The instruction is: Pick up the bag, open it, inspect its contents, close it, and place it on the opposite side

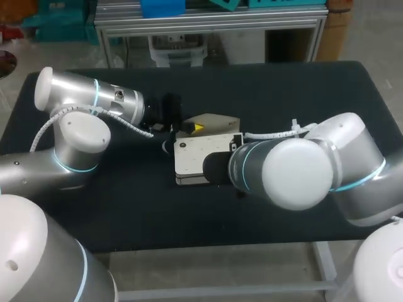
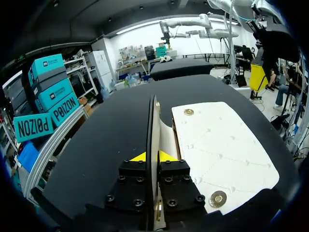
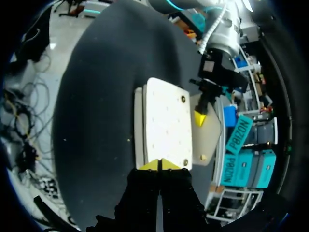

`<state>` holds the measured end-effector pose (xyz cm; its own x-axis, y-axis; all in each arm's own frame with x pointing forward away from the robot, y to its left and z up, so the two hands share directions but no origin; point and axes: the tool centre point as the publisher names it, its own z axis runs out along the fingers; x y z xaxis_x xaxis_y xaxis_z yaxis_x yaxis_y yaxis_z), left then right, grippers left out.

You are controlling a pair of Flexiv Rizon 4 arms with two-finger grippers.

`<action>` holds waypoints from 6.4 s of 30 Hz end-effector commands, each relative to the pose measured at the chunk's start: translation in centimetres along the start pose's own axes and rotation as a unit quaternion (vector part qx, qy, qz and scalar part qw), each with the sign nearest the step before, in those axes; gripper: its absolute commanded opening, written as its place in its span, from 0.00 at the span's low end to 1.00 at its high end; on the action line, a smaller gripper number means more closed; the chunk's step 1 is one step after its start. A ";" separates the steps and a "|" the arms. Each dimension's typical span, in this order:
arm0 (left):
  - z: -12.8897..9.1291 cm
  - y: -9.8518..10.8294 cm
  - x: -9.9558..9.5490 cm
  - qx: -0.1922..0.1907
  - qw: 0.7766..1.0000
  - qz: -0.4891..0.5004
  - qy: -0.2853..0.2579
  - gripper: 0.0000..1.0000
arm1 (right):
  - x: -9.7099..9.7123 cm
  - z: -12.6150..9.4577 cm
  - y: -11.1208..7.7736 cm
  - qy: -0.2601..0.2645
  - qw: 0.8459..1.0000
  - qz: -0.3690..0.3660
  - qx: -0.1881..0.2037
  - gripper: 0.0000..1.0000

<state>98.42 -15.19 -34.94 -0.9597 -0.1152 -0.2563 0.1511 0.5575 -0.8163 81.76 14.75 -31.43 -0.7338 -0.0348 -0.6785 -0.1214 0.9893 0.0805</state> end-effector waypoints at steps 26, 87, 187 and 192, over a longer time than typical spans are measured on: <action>1.5 1.4 0.6 0.011 0.997 0.056 0.053 0.00 | 3.3 4.6 -1.7 -0.048 0.999 -0.019 0.004 0.41; -1.5 -2.1 4.0 0.012 0.967 0.253 -0.028 0.29 | 1.9 7.4 -1.9 -0.066 0.998 -0.012 0.009 0.00; -0.5 -1.4 8.8 0.024 0.925 0.370 -0.084 0.00 | 1.9 7.4 -1.9 -0.066 0.998 -0.012 0.009 0.00; -2.0 -1.0 9.9 0.018 0.922 0.378 -0.082 0.00 | 1.9 7.4 -1.9 -0.066 0.998 -0.012 0.009 0.00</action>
<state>89.10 -16.03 -35.58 -0.5343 0.1775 -0.8264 0.7722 0.5001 -0.3919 85.76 14.17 -37.90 -0.7578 -0.0610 -0.6497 -0.1169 0.9922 0.0432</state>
